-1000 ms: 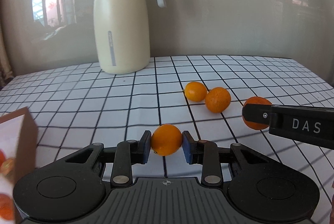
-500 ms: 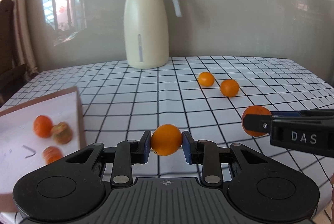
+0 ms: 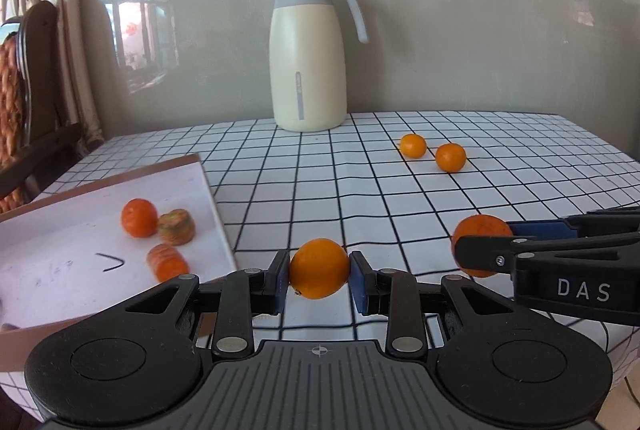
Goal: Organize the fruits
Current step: 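Carry both oranges over the cardboard tray and open both tools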
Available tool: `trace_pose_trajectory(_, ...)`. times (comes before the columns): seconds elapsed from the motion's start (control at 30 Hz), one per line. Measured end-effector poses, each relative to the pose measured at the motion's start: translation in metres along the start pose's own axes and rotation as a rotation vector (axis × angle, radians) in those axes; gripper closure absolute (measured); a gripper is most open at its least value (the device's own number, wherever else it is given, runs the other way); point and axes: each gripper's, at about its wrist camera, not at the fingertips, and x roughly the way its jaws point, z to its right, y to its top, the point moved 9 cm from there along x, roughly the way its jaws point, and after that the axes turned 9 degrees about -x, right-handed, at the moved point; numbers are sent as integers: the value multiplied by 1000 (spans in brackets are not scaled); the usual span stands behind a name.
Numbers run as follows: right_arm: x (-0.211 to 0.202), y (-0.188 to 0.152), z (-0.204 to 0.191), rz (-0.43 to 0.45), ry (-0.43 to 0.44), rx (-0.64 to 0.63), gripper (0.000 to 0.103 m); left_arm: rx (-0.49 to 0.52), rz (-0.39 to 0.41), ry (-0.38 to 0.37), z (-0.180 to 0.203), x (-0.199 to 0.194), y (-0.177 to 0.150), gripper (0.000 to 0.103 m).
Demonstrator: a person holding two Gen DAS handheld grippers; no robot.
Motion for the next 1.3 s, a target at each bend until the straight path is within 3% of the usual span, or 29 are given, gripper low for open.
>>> trace_pose_trajectory(0.47,1,18,-62,83,79,-97,71,-67,83,83,-58,-37,10,71)
trace_pose_trajectory(0.9,11,46,-106,212,153,-95,71,-155,156,219,-125,-54,18,71)
trace_pose_trajectory(1.3,39,61,-142,218,203,-97,71,-246,170,327,-187,-59,18,71)
